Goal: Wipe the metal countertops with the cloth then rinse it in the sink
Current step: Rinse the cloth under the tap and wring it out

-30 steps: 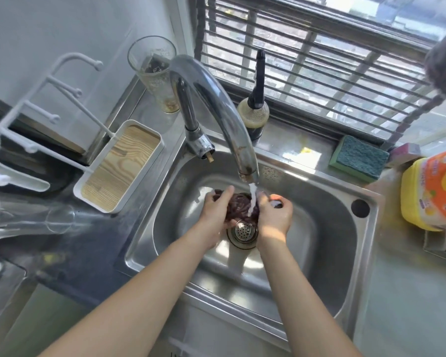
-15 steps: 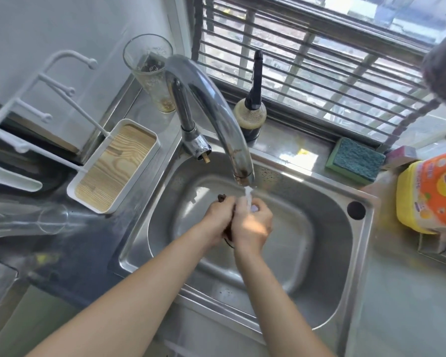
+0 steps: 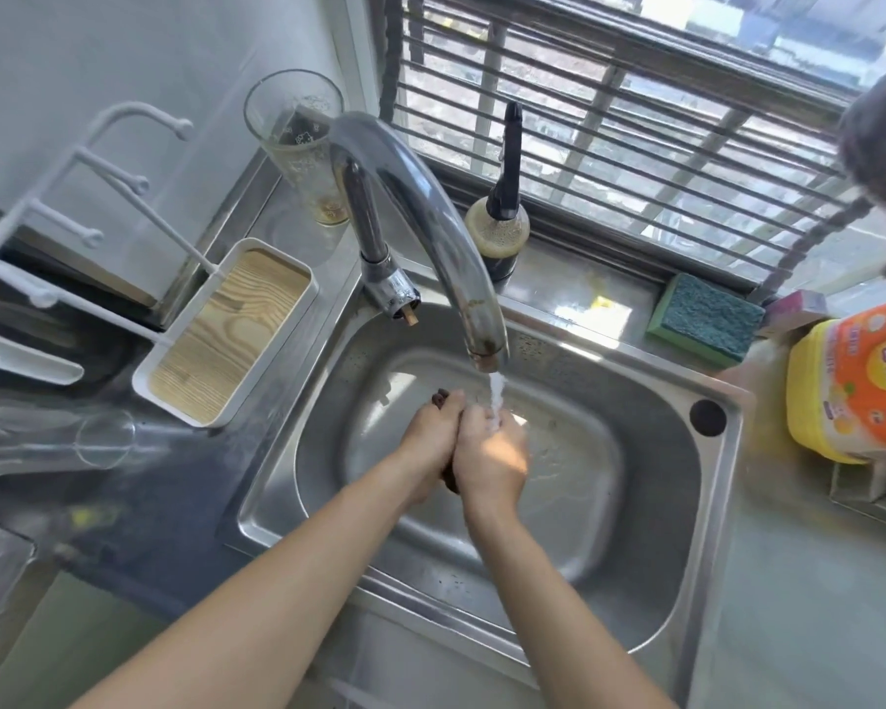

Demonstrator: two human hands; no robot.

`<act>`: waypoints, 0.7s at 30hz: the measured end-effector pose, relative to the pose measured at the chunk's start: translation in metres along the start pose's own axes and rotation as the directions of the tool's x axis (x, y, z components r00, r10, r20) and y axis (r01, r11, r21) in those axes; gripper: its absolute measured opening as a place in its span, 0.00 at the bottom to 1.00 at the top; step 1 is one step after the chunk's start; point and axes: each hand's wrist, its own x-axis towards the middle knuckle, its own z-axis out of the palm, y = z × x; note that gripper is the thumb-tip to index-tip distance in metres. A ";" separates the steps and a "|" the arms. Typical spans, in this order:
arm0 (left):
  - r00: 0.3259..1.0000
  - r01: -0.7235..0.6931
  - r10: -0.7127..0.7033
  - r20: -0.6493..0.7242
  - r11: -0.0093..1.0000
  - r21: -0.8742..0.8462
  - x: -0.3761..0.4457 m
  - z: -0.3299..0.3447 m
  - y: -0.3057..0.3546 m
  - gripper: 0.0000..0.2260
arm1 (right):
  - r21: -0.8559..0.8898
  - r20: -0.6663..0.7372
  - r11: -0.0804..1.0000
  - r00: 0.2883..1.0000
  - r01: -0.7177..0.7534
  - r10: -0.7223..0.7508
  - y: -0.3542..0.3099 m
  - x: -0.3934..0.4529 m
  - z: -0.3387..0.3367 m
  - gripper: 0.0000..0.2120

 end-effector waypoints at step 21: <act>0.994 0.101 -0.094 0.050 0.982 -0.162 -0.004 0.010 -0.011 0.17 | 0.117 -0.101 0.989 0.990 -0.086 0.098 -0.004 0.022 0.000 0.19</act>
